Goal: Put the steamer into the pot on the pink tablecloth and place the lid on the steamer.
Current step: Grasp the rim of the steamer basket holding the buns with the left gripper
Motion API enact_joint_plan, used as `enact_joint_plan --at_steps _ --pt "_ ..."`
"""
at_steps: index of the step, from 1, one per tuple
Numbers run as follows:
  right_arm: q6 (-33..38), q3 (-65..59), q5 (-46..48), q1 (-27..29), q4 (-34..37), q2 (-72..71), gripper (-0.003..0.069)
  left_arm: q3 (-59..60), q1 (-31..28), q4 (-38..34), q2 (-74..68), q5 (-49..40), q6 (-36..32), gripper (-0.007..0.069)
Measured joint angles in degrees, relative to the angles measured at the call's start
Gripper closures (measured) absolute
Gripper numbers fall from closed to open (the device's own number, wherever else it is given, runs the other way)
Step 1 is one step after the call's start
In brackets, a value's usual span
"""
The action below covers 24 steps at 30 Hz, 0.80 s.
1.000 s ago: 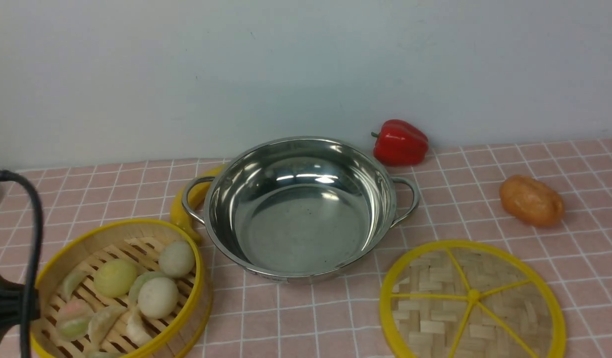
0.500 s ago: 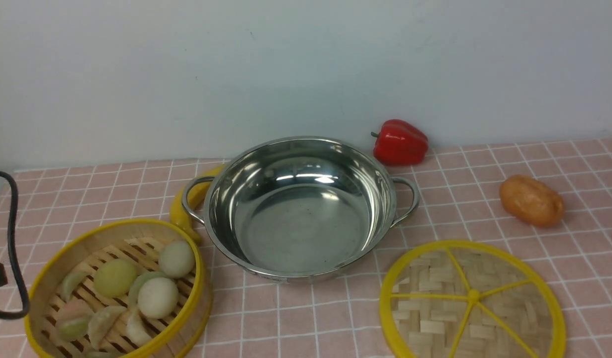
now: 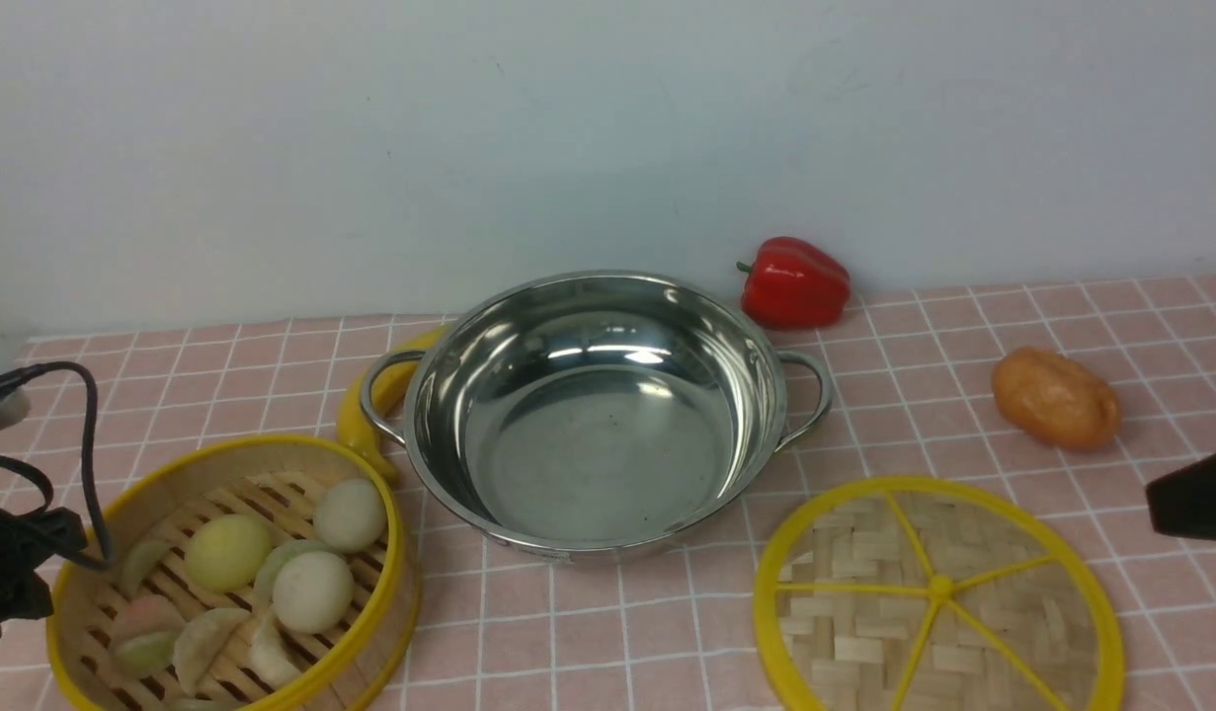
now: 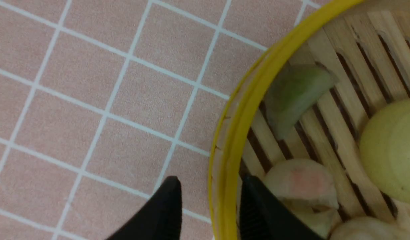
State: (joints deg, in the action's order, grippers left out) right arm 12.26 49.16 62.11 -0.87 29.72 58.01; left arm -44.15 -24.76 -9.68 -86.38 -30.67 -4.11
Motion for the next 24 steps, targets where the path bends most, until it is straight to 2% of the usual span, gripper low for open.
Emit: enact_joint_plan --at_steps 14,15,16,18,19,24 --pt "0.0 0.0 0.09 -0.19 0.05 0.0 0.0417 -0.13 0.0 -3.1 -9.84 4.72 -2.21 0.0397" --pt "0.0 0.0 0.14 -0.19 0.05 0.0 0.0417 -0.13 0.0 -3.66 -9.91 4.79 -2.36 0.0445" --pt "0.0 0.0 0.14 -0.19 0.05 0.0 0.0417 -0.13 0.0 -3.66 -9.91 4.87 -2.37 0.0452" --pt "0.0 0.0 0.14 -0.19 0.05 0.0 0.0417 -0.13 0.0 -4.25 -9.68 4.87 -2.72 0.0558" --pt "0.0 0.0 0.14 -0.19 0.05 0.0 0.0417 -0.13 0.0 -3.8 -9.4 4.81 -2.86 0.0582" --pt "0.0 0.0 0.83 -0.19 0.06 0.0 0.0417 -1.77 -0.05 -0.11 -6.87 0.66 -3.01 0.0585"
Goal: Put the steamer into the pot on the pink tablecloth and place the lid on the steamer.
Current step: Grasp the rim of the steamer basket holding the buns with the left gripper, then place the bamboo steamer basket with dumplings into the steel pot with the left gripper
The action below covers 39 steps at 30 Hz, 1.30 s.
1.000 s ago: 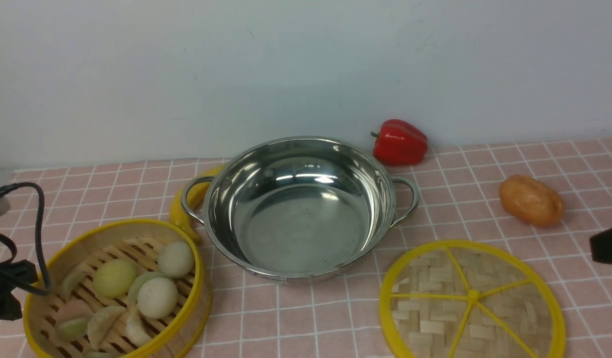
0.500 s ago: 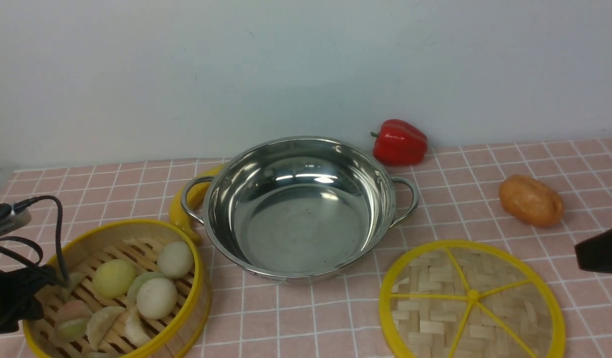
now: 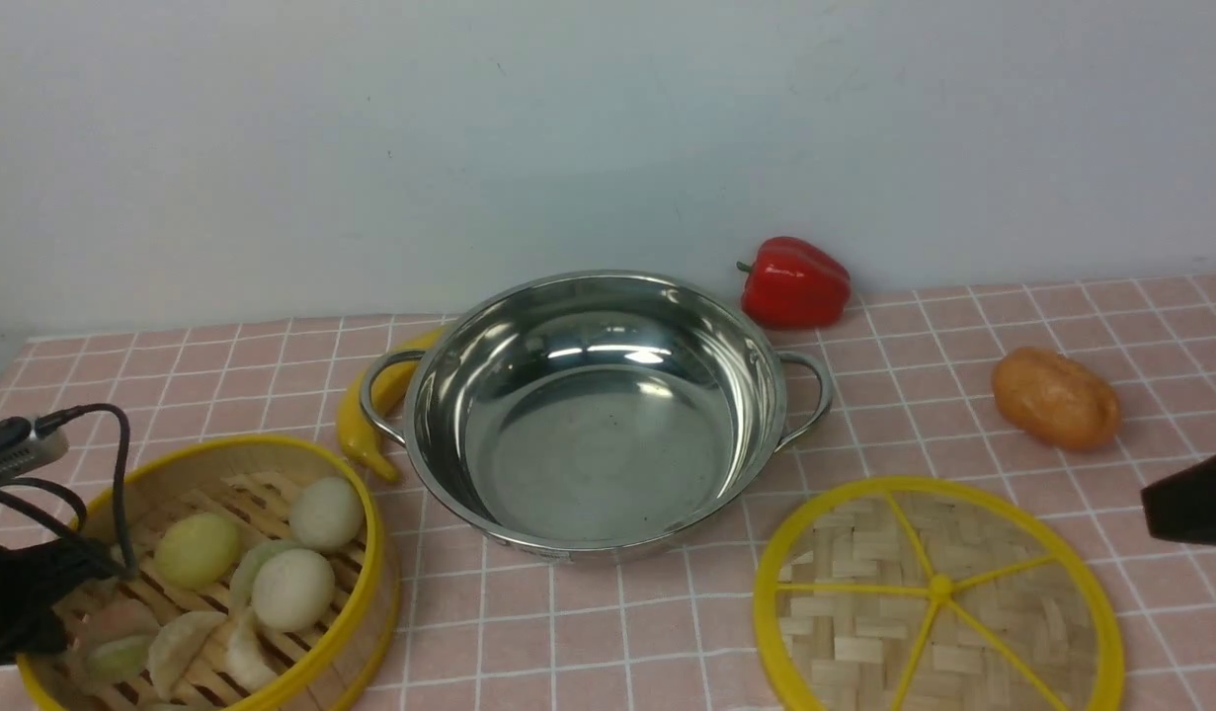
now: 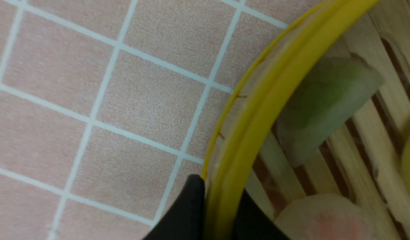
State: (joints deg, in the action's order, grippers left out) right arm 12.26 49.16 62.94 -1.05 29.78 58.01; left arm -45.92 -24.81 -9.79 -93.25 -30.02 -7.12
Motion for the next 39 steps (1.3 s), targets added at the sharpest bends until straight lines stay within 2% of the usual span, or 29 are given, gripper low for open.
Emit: enact_joint_plan --at_steps 5,7,11,14,16,17,22,27,33,39 --pt "0.0 0.0 1.17 0.0 0.0 0.0 0.0417 -6.76 0.0 2.88 4.02 -7.6 0.0 0.0585" --pt "0.0 0.0 1.66 0.0 0.0 0.0 0.0417 -12.91 0.0 4.56 5.46 -14.03 0.0 0.0585" --pt "0.0 0.0 1.71 0.0 0.0 0.0 0.0417 -21.85 0.27 4.26 5.72 -22.82 -0.16 0.0585" --pt "0.0 0.0 1.8 0.0 0.0 0.0 0.0417 -26.99 1.98 3.59 5.41 -25.59 -0.89 0.0585" --pt "0.0 0.0 1.84 0.0 0.05 0.0 0.0417 -33.62 8.28 2.98 3.55 -26.95 -0.94 0.0585" --pt "0.0 0.0 1.84 0.0 0.05 0.0 0.0417 -34.03 8.81 2.9 3.55 -27.02 -0.85 0.0585" --pt "-0.84 0.0 2.55 0.0 0.05 0.0 0.0417 -43.79 24.16 2.58 -5.26 -28.34 2.84 0.0585" --pt "-1.29 0.0 3.23 0.0 0.05 0.0 0.0417 -53.7 35.15 7.96 -17.29 -28.95 7.71 0.0585" --pt "-1.29 0.0 3.37 0.0 0.05 0.0 0.0417 -62.92 39.84 16.04 -26.63 -30.78 11.79 0.0585" --pt "-1.29 0.0 3.74 0.0 0.05 0.0 0.0417 -66.66 39.9 16.61 -32.13 -30.79 12.6 0.0585"
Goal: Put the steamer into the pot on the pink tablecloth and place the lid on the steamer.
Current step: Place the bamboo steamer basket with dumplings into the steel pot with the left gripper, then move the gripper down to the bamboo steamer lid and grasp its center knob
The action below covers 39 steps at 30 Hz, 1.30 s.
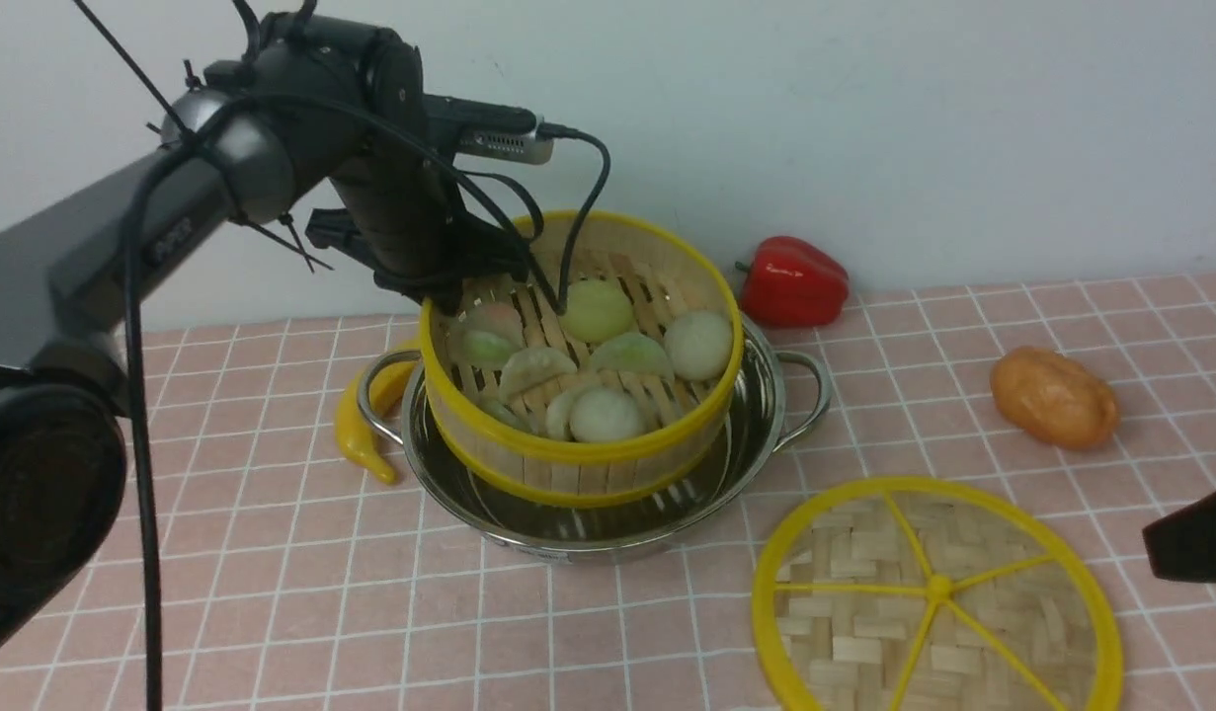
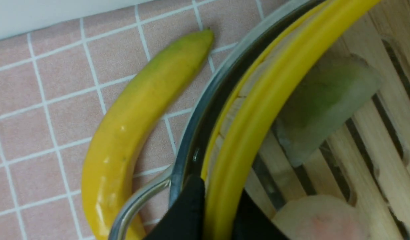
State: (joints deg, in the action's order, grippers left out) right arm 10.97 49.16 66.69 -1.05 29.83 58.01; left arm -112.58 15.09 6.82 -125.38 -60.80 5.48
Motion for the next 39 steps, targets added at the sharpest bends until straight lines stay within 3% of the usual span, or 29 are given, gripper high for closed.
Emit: enact_joint_plan --at_steps 21,24,29,34,39 --pt "-0.52 0.0 0.04 0.0 0.0 0.0 0.0417 -0.33 0.0 -1.73 -6.42 2.6 -0.27 0.0577" --pt "-1.07 0.0 0.12 0.0 0.0 0.0 0.0417 -0.33 0.0 -1.94 -6.42 2.67 -0.2 0.0525" --pt "-2.46 0.0 0.73 0.0 0.0 0.0 0.0417 -1.31 0.02 -2.6 -6.42 1.38 -0.14 0.036" --pt "-2.79 0.0 0.86 0.0 0.62 0.0 0.0417 -11.04 0.02 -1.07 -6.42 -8.03 -0.73 0.0181" --pt "-1.33 0.27 0.44 0.0 5.44 0.0 0.0417 -18.83 0.02 -1.39 -4.13 -8.43 -2.12 0.0118"
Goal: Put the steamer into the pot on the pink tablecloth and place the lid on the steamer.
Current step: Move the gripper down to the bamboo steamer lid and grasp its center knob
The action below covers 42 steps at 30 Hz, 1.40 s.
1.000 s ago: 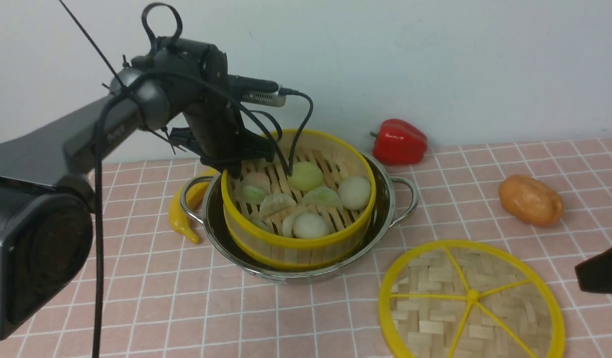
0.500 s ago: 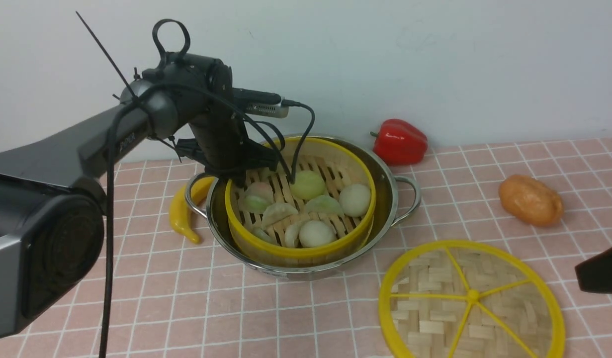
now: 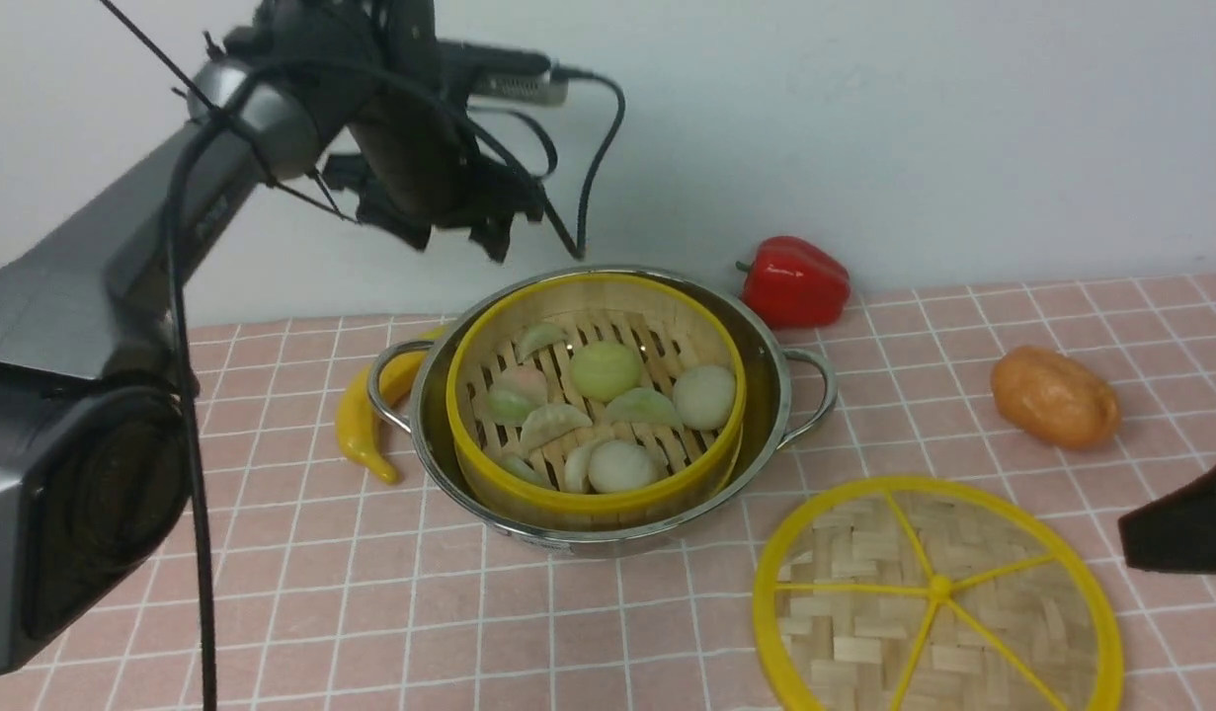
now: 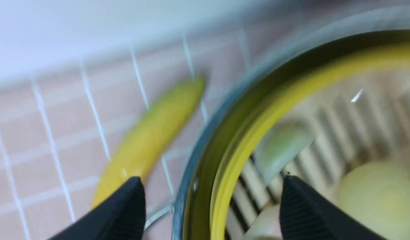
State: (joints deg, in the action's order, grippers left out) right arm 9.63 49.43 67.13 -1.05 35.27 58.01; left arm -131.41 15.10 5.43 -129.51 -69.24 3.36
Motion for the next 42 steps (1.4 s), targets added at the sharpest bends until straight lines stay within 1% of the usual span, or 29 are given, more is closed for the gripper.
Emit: enact_joint_plan --at_steps 1,2,3,4,5,6,9,11,14,15,16,18,21,22,23,24,25,26,27,29,31,33,34,35,38,39,40,42 --pt "2.46 0.73 -0.22 0.0 3.93 0.19 0.0417 -1.17 0.0 -0.89 2.85 -0.06 -0.12 0.0111" --pt "4.18 1.26 -0.29 -0.07 6.44 0.41 0.0417 -1.6 0.0 -1.42 4.54 -0.12 -0.28 0.0112" --pt "4.48 1.26 -0.28 -0.15 6.44 0.5 0.0417 -1.66 0.0 -1.58 5.48 -0.12 -0.32 0.0112" --pt "7.14 2.4 -0.5 -0.95 10.31 1.14 0.0417 -1.93 0.0 -2.22 9.62 -0.12 -0.73 0.0114" --pt "7.93 2.98 -0.68 -1.8 11.45 1.48 0.0417 -2.02 0.0 -2.37 12.48 -0.12 -1.16 0.0121" --pt "8.09 3.29 -0.69 -1.99 11.87 1.56 0.0417 -2.02 0.0 -2.36 13.07 -0.12 -1.3 0.0125" --pt "8.8 5.42 -2.2 -7.58 11.85 3.79 0.0417 -2.02 0.0 -2.42 24.02 -0.12 -2.84 0.0165" --pt "8.47 5.65 -2.9 -9.55 10.97 4.51 0.0417 -2.02 0.0 -2.48 27.72 -0.16 -2.96 0.0181" --pt "5.37 5.9 -5.67 -17.63 6.01 7.56 0.0417 -2.12 0.0 -2.75 38.0 -0.16 -3.36 0.0232" --pt "5.12 5.9 -5.94 -18.07 5.17 7.73 0.0417 -2.18 0.0 -2.82 39.16 -0.16 -3.36 0.0243" --pt "2.87 5.95 -6.91 -21.04 1.86 9.01 0.0417 -2.18 0.0 -3.03 42.94 -0.16 -4.3 0.0267" --pt "-2.32 5.95 -8.01 -24.62 -5.05 10.78 0.0417 -1.61 0.0 -3.38 47.93 -0.16 -5.59 0.0306" --pt "-10.87 6.01 -8.8 -26.39 -15.94 12.68 0.0417 3.59 0.0 -3.73 55.96 -0.16 -7.27 0.0372" --pt "-14.51 6.01 -8.86 -26.38 -20.71 13.4 0.0417 6.39 0.0 -3.79 58.9 -0.16 -7.54 0.0395" --pt "-15.1 6.01 -8.86 -26.38 -20.71 13.5 0.0417 6.39 0.0 -3.79 59.51 -0.16 -7.54 0.0395" --pt "-18.45 6.01 -8.99 -26.38 -25.96 14.09 0.0417 11.98 0.0 -3.79 64.53 -0.16 -7.81 0.043" --pt "-20.82 6.01 -9.05 -26.38 -29.28 14.56 0.0417 15.22 0.0 -3.79 66.45 -0.16 -7.97 0.0447" --pt "-23.5 6.01 -9.16 -26.38 -32.83 15.24 0.0417 22.47 0.0 -3.73 71.75 -0.16 -8.08 0.048" --pt "-23.84 6.01 -9.24 -26.38 -33.23 15.33 0.0417 22.48 0.0 -3.66 72.42 -0.16 -8.14 0.048" --pt "-26.24 6.06 -11.04 -26.38 -36.17 17.3 0.0417 37.13 0.0 -3.79 81.99 -0.16 -8.11 0.0532" --pt "-26.62 6.06 -12.52 -26.38 -36.47 18.92 0.0417 46.24 0.0 -4.22 87.63 -0.16 -8.0 0.056" --pt "-26.95 6.06 -14.07 -26.38 -36.49 21.31 0.0417 58.07 0.0 -4.87 94.13 1.91 -8.0 0.0581" --pt "-26.96 6.06 -14.46 -26.38 -36.49 21.57 0.0417 59.24 0.0 -4.99 95.57 2.82 -8.0 0.0586" --pt "-27.25 6.06 -15.64 -26.38 -36.49 24.13 0.0417 69.67 0.0 -5.43 102.03 7.47 -8.0 0.0604" --pt "-27.39 6.11 -17.38 -26.38 -36.51 27.73 0.0417 83.25 0.0 -6.5 110.07 15.95 -8.0 0.0617" --pt "-27.4 6.11 -17.96 -26.38 -36.56 29.25 0.0417 89.33 0.0 -7.57 114.67 19.9 -8.0 0.0617" --pt "-27.4 6.11 -18.24 -26.38 -36.55 29.48 0.0417 89.33 0.0 -7.73 114.66 20.42 -8.0 0.0618" --pt "-27.4 6.11 -18.92 -26.38 -36.55 31.31 0.0417 95.65 0.0 -9.49 118.97 24.15 -7.95 0.0621"
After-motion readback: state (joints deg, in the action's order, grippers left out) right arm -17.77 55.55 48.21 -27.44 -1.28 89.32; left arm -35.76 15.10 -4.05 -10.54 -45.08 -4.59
